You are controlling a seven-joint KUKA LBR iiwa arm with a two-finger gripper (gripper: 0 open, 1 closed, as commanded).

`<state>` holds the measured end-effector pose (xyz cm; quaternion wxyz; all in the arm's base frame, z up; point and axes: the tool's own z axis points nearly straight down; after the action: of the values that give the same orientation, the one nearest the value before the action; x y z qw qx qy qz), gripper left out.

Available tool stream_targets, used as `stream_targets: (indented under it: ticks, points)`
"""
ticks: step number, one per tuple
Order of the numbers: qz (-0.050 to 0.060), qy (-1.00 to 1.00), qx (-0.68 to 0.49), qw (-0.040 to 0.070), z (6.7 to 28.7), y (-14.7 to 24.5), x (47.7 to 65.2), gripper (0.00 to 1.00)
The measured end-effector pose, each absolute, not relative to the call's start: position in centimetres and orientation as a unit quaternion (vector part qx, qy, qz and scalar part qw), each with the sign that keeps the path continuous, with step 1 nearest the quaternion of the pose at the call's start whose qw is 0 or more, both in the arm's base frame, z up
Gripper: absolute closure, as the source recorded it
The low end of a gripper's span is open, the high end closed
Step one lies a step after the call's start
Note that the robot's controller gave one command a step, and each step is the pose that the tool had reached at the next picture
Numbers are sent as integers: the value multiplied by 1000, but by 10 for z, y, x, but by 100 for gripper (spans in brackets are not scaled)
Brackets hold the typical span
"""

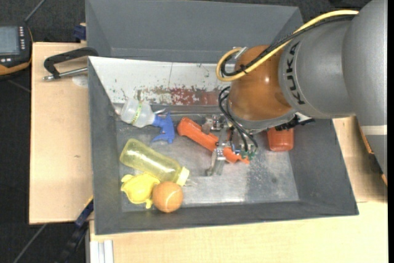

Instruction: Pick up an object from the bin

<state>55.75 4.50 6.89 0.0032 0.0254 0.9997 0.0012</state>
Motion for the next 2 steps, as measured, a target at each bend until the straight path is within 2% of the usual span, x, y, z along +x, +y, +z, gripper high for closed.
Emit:
stream_targets:
  ticks: [1,2]
  points:
    - [2,994,107,1,71,56,539,0]
    - [2,1000,25,6,70,47,558,0]
